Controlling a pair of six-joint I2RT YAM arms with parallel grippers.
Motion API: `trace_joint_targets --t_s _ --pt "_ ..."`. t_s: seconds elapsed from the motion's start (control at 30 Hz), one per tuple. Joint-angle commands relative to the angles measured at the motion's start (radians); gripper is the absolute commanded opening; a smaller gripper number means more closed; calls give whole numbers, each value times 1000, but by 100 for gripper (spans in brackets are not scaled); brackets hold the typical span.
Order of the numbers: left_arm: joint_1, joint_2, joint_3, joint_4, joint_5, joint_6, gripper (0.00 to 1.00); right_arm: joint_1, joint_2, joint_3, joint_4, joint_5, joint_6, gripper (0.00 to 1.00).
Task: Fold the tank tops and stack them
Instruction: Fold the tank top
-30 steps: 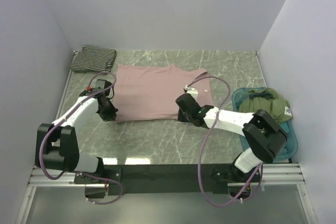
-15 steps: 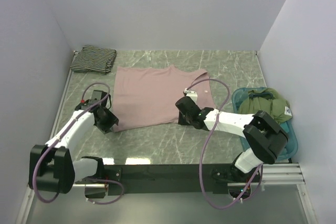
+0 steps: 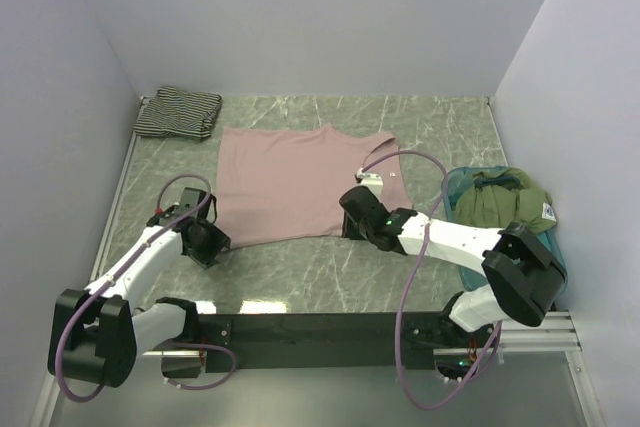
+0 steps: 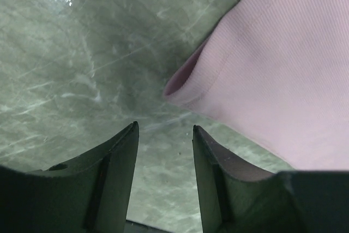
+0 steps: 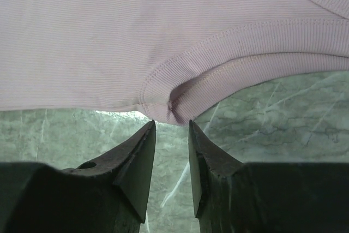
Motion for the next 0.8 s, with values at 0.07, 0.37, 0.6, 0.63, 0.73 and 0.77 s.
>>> trace_joint_targets --t_s 0.07,0.37,0.6,0.63,0.73,0.77 --pt "-13 -22 -29 89 -65 -86 50 14 18 -12 51 35 11 38" --pt "-13 -28 -61 153 -105 -116 47 28 9 -63 99 49 28 39" --pt "-13 4 -63 184 -135 -110 36 44 12 -78 123 72 43 40" --pt "-13 7 -65 188 -134 -110 35 46 11 -81 128 74 43 40" --pt "-13 19 -69 196 -137 -109 27 54 9 -94 151 80 40 41" --pt "-13 22 -68 196 -140 -109 21 55 11 -97 159 80 37 42"
